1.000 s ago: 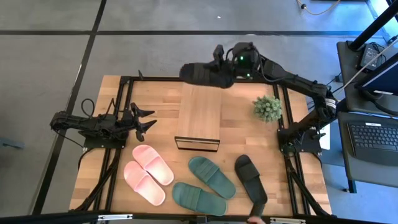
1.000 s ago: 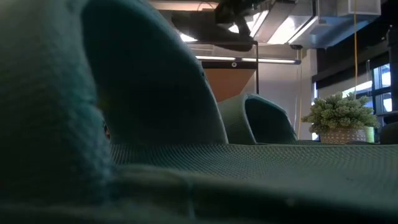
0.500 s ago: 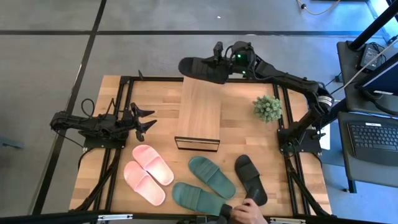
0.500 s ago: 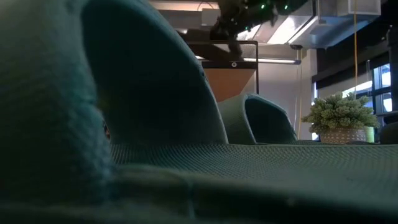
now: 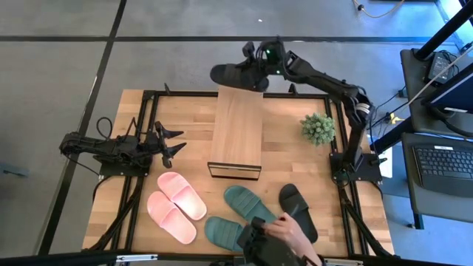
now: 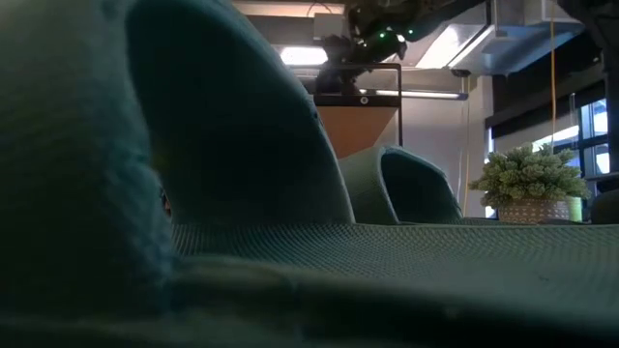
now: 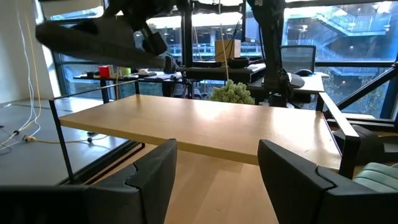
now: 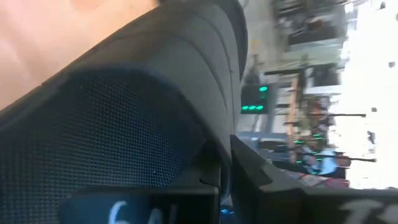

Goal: Pick and place slides into the shelf
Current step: Put the right black slipper on the shelf

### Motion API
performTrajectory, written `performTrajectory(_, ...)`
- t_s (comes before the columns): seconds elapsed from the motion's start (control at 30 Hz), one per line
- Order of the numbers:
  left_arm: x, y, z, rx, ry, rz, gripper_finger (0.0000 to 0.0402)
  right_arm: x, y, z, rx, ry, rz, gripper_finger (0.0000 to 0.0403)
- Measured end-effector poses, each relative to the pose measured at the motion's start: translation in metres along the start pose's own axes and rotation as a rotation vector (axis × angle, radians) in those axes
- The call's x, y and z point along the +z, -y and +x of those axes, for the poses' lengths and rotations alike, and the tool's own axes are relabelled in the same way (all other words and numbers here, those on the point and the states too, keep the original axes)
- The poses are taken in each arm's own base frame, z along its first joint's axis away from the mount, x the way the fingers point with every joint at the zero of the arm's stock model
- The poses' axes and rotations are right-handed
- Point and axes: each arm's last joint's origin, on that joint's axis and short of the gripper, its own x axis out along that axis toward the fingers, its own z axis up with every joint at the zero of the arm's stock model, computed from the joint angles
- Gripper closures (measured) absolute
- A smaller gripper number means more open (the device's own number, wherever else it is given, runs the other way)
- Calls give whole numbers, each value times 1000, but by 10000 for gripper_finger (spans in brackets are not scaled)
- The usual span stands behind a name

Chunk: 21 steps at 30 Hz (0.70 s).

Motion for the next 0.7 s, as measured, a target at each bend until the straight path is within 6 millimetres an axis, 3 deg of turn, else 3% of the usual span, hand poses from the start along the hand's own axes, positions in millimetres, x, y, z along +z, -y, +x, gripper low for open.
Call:
performTrajectory(0.33,0,0,0,0,0,51,185,-10,-8,17,78,9,-47,391)
performTrajectory(0.7,0,0,0,-1,0,53,185,-10,-11,18,111,10,-23,391)
